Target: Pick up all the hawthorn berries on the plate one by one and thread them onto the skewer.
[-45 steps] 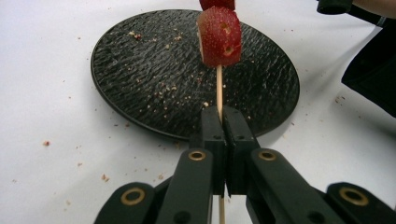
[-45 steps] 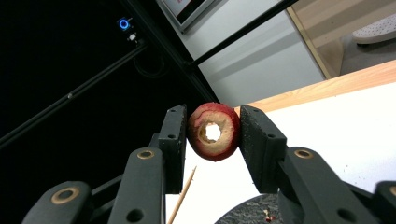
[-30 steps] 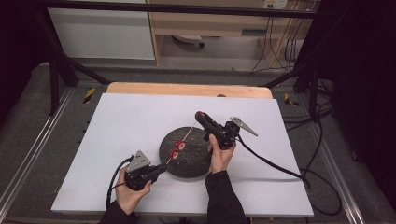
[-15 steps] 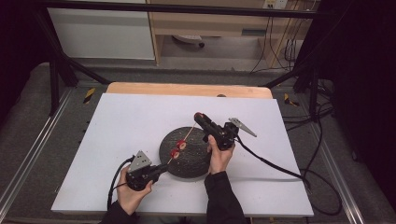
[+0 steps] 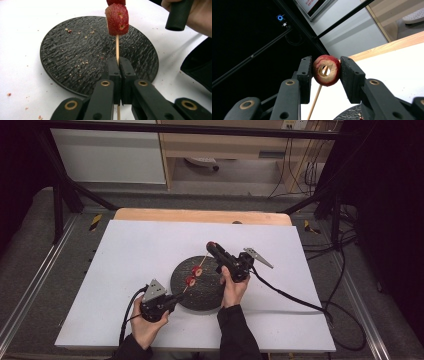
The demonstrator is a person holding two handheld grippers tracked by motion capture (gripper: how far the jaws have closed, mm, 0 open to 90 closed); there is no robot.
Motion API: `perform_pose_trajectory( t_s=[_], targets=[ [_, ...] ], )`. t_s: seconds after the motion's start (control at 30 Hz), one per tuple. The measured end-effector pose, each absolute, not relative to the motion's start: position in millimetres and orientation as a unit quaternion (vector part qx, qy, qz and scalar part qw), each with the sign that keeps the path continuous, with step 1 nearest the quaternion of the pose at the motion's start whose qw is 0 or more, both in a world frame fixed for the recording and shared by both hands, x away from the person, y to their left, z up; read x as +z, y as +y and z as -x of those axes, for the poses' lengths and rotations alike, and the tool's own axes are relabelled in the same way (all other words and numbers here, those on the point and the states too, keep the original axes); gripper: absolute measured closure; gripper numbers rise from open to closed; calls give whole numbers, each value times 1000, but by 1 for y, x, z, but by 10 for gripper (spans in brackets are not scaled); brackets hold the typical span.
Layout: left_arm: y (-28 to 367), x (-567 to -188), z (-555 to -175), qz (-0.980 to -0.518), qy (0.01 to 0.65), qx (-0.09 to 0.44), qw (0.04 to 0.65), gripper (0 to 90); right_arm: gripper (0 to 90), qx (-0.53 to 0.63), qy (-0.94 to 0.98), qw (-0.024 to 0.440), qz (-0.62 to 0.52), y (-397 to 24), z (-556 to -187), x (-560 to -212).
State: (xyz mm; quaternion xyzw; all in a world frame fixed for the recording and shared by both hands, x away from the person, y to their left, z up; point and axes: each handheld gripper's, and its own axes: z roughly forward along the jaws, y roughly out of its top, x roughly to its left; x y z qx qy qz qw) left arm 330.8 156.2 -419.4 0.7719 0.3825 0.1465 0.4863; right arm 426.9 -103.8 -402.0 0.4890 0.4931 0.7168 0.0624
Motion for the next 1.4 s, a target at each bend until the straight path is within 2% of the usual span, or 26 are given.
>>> perform_pose_trajectory(
  t_s=[0.6,1.4],
  targets=[
    [150,-421,-329,-767,392,163,482,887,638,718,484,62,-496,-102,-426,-403],
    [141,-415,-346,-764,391,144,493,887,637,707,512,59,-485,-95,-412,-414]
  ],
)
